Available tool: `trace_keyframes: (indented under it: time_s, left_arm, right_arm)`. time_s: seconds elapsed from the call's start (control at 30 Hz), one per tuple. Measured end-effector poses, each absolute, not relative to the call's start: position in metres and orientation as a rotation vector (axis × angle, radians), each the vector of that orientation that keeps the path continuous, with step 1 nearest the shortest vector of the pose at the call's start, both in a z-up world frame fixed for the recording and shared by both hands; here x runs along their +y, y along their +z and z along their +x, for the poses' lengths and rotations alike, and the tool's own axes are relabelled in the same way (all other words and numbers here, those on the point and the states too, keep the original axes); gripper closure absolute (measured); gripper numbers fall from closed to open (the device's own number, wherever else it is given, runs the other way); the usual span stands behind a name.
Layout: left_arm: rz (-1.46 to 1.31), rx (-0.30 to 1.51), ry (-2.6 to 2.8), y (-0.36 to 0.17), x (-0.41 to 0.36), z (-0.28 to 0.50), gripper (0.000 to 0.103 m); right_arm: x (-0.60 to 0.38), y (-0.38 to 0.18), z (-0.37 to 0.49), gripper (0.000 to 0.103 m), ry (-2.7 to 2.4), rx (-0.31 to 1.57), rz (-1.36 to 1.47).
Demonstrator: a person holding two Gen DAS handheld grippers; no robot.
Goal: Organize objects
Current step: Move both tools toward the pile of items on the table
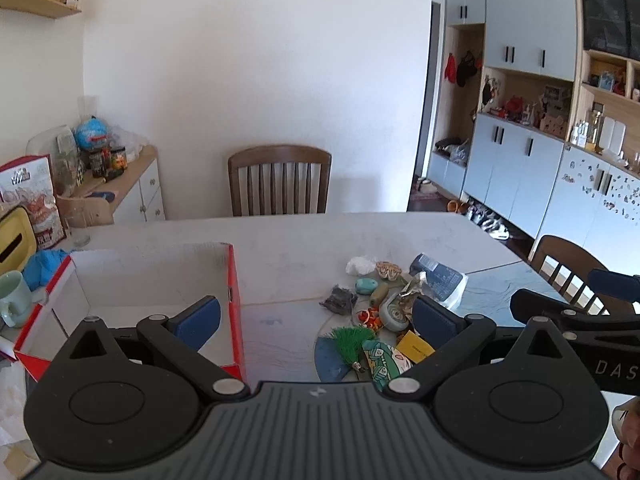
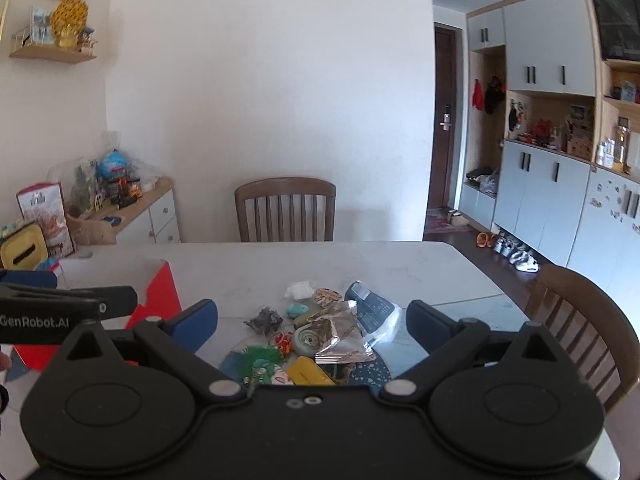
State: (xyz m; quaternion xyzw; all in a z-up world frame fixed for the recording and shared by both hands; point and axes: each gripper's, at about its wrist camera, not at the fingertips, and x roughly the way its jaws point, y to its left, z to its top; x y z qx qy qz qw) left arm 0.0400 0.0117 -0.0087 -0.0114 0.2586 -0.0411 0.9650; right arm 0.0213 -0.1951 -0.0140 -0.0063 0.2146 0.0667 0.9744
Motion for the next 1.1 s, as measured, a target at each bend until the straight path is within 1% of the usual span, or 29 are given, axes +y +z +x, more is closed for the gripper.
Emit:
trace_keyframes:
  time_s: [0.13, 0.37, 0.5, 0.63, 0.7, 0.97, 1.1]
  left_arm:
    - [-0.027, 0.555, -0.085, -0.016, 0.004, 0.053, 0.000]
    - [-0.007, 0.656, -0.134, -0.040, -0.021, 0.080, 0.000]
    - [0.009, 0.707, -0.159, -0.056, -0.036, 0.095, 0.000]
    - [0.013, 0.759, -0.158, -0.074, -0.046, 0.111, 0.000]
    - [0.028, 0.785, -0.158, -0.084, -0.052, 0.119, 0.001]
    - [0.027, 0.878, -0.171, -0.119, -0.064, 0.151, 0.001]
    - [0.015, 0.915, -0.163, -0.132, -0.066, 0.164, 0.001]
  right_arm:
    - [-0.206, -0.022, 0.040, 0.004, 0.168, 0.461, -0.025]
    - [-0.228, -0.061, 0.070, 0.009, 0.254, 0.554, -0.104]
    - [-0.231, -0.085, 0.088, 0.015, 0.298, 0.605, -0.162]
    - [-0.240, -0.111, 0.105, 0.019, 0.348, 0.653, -0.178]
    - [-0.242, -0.121, 0.111, 0.023, 0.374, 0.666, -0.200]
    - [-0.240, -0.148, 0.130, 0.030, 0.506, 0.708, -0.281]
    - [-0.233, -0.158, 0.138, 0.039, 0.551, 0.727, -0.320]
